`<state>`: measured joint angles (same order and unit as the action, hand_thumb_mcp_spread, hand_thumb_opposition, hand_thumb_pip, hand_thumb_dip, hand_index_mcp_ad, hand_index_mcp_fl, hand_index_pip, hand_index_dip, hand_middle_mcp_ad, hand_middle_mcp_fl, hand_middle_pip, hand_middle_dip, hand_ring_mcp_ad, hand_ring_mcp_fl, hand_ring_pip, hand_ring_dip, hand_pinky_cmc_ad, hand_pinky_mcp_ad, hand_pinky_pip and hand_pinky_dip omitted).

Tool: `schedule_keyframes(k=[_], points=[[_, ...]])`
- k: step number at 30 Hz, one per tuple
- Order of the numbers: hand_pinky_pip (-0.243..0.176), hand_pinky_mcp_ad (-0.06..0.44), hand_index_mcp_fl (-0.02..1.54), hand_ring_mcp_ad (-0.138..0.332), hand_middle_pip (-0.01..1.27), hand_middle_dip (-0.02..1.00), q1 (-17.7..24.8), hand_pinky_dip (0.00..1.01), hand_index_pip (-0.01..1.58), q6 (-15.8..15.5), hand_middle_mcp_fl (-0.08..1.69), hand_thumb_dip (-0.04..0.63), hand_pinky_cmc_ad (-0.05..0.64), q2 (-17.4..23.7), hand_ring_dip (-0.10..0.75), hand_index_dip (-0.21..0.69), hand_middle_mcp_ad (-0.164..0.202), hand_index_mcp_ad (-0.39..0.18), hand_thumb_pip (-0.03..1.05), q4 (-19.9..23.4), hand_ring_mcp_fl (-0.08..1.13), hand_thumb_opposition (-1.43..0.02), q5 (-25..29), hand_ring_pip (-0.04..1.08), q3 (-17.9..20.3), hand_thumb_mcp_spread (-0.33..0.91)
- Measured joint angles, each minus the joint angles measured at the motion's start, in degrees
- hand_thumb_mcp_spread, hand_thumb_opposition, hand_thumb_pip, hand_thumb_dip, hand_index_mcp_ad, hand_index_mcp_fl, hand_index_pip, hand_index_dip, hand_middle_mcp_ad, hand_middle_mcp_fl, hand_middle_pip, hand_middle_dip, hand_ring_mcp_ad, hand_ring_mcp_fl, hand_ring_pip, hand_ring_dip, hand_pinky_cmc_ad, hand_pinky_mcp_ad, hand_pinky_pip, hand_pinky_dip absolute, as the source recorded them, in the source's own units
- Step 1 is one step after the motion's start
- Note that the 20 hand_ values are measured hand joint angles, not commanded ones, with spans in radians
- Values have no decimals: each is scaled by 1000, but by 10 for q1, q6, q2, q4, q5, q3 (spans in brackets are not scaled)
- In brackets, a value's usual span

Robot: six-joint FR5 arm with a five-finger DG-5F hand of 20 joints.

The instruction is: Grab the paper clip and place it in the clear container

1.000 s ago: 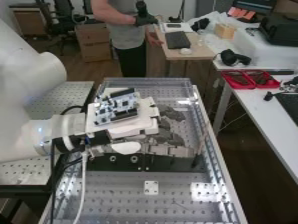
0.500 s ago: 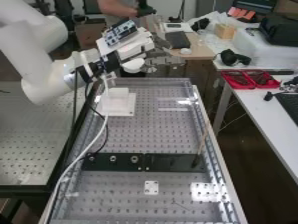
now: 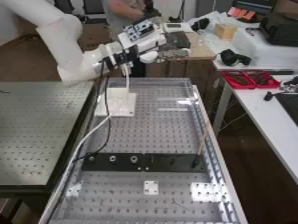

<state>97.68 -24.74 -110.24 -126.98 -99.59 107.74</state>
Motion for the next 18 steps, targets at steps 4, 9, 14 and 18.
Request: schedule_keyframes(k=[4,9,14,18], points=[[99,265,438,51,824,733,15,195,515,10,876,300,476,-28,515,-126,3,-197,656,-2,688,-1087,28,112,-22,696],[99,265,438,51,827,735,26,195,518,14,878,300,476,-60,515,-126,3,-201,656,-21,688,-1087,40,108,-56,696],[99,265,438,51,827,731,31,195,518,7,878,297,476,-92,515,-126,3,-197,656,-54,695,-1089,47,113,-89,696],[99,265,442,51,827,731,34,195,531,-1,878,297,476,-111,515,-126,3,-201,656,-76,688,-1089,52,133,-105,696]])
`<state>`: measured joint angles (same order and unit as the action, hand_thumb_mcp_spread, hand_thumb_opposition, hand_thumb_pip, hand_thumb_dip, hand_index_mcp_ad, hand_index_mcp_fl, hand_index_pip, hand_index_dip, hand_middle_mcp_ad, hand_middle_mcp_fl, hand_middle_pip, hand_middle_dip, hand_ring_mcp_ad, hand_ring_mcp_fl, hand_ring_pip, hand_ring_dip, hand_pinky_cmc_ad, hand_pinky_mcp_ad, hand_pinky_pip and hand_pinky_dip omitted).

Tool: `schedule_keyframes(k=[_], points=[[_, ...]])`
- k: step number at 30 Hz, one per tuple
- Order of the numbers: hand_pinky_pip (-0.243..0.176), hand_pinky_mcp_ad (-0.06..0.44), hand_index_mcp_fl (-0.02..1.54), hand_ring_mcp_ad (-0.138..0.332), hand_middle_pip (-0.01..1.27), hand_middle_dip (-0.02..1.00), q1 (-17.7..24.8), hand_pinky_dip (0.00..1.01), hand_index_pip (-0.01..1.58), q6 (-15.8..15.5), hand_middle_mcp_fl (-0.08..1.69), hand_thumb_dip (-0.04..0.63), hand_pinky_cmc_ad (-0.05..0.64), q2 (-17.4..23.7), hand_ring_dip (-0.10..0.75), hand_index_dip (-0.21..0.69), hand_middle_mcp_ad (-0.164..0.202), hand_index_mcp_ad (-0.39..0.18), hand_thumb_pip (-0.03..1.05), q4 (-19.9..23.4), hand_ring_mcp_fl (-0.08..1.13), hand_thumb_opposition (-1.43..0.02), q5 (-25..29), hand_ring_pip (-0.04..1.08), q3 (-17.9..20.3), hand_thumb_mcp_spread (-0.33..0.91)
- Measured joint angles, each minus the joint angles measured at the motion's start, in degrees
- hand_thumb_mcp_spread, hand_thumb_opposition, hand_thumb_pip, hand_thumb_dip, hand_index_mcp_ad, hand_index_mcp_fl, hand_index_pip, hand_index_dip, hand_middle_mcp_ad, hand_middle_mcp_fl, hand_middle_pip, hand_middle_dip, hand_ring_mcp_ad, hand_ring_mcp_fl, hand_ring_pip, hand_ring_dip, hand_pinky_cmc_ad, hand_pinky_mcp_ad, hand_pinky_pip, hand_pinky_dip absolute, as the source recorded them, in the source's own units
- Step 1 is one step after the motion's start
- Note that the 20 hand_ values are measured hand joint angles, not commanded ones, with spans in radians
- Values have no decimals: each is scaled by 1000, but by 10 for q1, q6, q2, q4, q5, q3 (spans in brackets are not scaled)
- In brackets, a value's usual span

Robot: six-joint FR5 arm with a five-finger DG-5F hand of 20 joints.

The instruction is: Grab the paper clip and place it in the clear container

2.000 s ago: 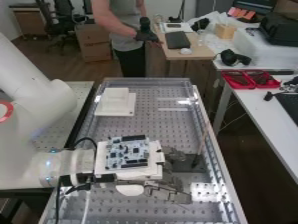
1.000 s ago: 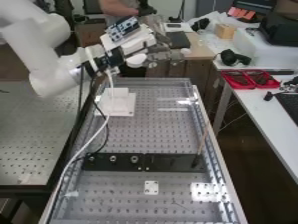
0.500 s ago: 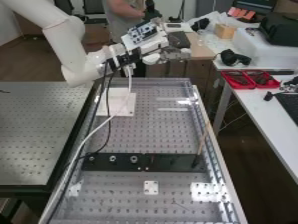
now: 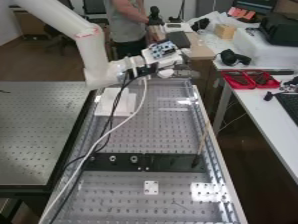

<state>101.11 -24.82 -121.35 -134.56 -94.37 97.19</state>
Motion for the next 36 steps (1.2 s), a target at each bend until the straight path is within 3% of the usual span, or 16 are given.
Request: schedule_keyframes(k=[13,18,20,22,28,32,36], points=[[99,265,440,51,834,717,4,195,581,-27,878,300,476,-31,515,-143,2,-201,656,-49,677,-1087,24,162,-18,689],[99,265,321,52,836,717,3,195,632,-27,843,300,476,-35,506,-143,5,-201,663,-83,593,-1096,23,171,-25,648],[99,265,258,52,834,712,0,195,654,-23,737,298,476,-36,489,-166,2,-197,735,-91,531,-1065,21,185,-26,607],[99,265,188,51,754,663,-2,195,670,-19,630,316,476,-35,456,-182,5,-201,805,-94,459,-997,20,195,-24,552],[49,265,70,54,614,597,-11,264,698,-16,414,332,456,-16,405,-190,9,-201,805,-93,269,-881,13,260,-10,456],[2,265,40,56,583,565,-16,330,703,-18,403,333,415,6,377,-190,10,-201,810,-77,251,-864,12,267,9,426],[-9,265,24,56,557,557,-21,370,703,-17,356,333,379,29,365,-190,10,-201,860,-61,215,-836,11,278,29,407]])
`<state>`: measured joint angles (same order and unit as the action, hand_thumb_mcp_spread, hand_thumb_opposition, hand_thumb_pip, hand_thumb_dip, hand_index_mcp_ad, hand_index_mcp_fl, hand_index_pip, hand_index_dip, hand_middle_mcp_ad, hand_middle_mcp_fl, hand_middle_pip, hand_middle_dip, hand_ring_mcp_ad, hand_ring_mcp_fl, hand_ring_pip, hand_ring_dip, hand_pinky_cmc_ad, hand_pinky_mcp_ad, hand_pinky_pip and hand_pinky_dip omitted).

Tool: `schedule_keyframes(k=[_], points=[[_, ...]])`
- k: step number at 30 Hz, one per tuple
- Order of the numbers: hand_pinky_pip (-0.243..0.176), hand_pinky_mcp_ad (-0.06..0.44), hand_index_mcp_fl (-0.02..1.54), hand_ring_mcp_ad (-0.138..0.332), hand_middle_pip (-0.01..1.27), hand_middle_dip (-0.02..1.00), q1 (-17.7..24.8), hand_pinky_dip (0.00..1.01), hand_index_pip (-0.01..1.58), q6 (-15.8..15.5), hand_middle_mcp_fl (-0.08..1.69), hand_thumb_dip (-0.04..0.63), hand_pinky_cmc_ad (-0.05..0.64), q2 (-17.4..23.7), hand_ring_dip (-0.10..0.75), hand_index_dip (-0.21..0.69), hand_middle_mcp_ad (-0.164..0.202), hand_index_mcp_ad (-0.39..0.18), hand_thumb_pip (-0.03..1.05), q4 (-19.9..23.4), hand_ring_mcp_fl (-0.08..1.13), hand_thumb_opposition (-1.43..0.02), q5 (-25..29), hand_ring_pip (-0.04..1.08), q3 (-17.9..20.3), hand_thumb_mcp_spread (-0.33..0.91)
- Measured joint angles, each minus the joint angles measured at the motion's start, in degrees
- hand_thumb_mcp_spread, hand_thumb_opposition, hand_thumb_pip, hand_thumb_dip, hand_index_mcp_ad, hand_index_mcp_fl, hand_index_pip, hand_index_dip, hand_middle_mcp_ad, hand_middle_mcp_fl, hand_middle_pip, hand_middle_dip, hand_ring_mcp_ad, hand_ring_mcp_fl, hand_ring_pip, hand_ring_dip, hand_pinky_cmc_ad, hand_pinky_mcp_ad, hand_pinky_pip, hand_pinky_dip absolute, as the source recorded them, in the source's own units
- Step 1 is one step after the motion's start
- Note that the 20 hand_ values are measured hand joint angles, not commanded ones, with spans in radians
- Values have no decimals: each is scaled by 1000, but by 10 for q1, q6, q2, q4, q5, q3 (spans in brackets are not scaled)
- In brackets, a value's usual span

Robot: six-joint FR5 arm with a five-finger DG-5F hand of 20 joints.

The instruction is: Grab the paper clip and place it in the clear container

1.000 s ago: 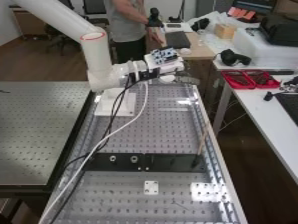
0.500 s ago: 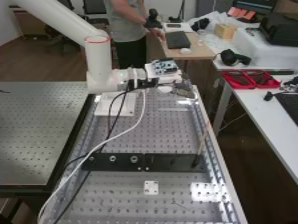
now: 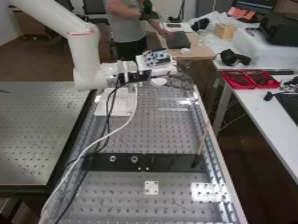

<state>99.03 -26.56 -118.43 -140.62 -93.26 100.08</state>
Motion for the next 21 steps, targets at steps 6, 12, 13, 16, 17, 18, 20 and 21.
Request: schedule_keyframes(k=[6,12,13,16,17,18,20,21], points=[[-28,265,24,51,531,552,-9,372,675,0,363,330,363,58,358,-188,21,-201,848,14,201,-826,-1,276,32,408],[-40,265,89,56,436,552,-27,379,555,-19,370,333,346,113,358,-180,19,-183,812,-45,197,-820,-2,276,41,379],[-44,265,129,58,419,552,-31,396,531,-22,370,333,346,122,358,-178,19,-173,812,-53,197,-819,-2,276,42,379],[-44,264,276,73,356,552,-41,414,445,-31,365,330,346,144,358,-150,28,-173,770,-67,201,-822,1,274,46,365],[-44,264,290,73,356,552,-46,417,431,-36,370,333,346,155,358,-152,28,-173,766,-72,201,-810,2,278,49,363],[-44,264,288,70,344,555,-49,429,426,-40,363,333,346,161,358,-138,30,-173,764,-75,197,-806,3,274,50,367],[-44,264,307,66,325,552,-58,429,394,-50,367,333,349,179,358,-134,44,-175,764,-85,188,-806,4,272,54,351],[-44,264,311,68,321,552,-60,433,387,-54,367,333,349,183,360,-119,44,-171,764,-89,194,-806,4,276,54,349]])
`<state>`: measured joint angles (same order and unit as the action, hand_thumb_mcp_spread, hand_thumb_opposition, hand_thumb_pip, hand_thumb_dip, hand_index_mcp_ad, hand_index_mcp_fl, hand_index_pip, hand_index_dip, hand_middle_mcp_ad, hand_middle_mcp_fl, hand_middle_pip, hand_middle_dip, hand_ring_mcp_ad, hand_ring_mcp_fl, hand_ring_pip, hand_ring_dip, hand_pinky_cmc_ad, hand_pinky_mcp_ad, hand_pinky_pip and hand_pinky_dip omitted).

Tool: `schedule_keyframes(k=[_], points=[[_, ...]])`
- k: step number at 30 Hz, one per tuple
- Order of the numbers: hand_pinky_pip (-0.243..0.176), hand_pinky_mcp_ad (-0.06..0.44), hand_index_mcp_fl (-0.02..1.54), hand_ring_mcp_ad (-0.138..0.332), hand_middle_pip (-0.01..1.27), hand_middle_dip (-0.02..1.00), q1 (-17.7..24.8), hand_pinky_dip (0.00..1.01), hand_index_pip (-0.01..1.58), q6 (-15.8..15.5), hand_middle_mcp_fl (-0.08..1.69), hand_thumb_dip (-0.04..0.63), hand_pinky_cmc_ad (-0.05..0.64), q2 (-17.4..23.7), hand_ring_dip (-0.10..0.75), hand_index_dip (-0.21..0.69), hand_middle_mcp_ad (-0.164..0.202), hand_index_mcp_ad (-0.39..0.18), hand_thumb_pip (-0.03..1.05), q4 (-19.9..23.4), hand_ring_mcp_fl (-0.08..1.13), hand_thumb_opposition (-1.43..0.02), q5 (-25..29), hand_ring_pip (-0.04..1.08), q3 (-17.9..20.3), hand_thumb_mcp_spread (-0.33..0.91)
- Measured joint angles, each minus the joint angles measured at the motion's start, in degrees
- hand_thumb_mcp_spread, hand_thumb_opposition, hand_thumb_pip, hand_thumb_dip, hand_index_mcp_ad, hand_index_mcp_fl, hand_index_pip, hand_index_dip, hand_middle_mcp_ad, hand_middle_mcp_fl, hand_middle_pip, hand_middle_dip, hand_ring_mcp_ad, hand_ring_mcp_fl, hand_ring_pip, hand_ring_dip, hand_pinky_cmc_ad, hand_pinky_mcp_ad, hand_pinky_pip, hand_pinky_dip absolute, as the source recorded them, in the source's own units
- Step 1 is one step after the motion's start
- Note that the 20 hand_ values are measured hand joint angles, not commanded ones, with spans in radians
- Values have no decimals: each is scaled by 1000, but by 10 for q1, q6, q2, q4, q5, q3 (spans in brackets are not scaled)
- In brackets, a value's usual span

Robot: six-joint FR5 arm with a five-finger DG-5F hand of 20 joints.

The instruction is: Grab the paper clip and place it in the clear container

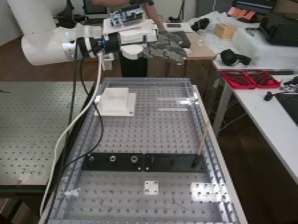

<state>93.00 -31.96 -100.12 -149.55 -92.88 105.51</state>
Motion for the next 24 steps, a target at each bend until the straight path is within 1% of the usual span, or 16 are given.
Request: schedule_keyframes(k=[1,3,4,7,11,13,15,19,24], points=[[-44,265,311,70,312,552,-3,435,370,-6,360,333,349,5,360,-117,44,-171,764,-6,194,-806,0,265,0,349],[-44,265,354,72,304,552,-8,435,354,-14,401,333,349,12,360,-115,42,-171,764,-15,194,-806,-2,265,0,347],[-44,265,358,75,304,552,-12,443,354,-21,428,333,349,17,360,-110,42,-171,764,-22,194,-806,-3,265,0,347],[-44,265,363,75,290,552,-23,443,340,-35,435,333,347,28,360,-87,42,-171,764,-39,194,-806,-5,267,-2,351],[-44,265,379,75,272,552,-33,443,323,-52,435,330,347,43,360,-87,45,-169,752,-46,197,-810,-4,265,0,347],[-44,264,372,75,272,552,-36,443,305,-57,435,330,347,48,360,-89,42,-169,750,-44,199,-810,-4,265,4,347],[-42,281,375,73,272,552,-39,443,307,-59,436,330,347,51,360,-87,42,-173,750,-43,215,-810,-3,265,7,347],[-42,281,391,84,258,552,-44,443,304,-61,445,330,351,56,360,-73,42,-164,750,-43,218,-810,-5,253,10,349],[-42,278,391,84,253,552,-45,443,293,-68,450,333,347,64,360,-73,42,-166,750,-47,218,-812,-6,264,12,351]])
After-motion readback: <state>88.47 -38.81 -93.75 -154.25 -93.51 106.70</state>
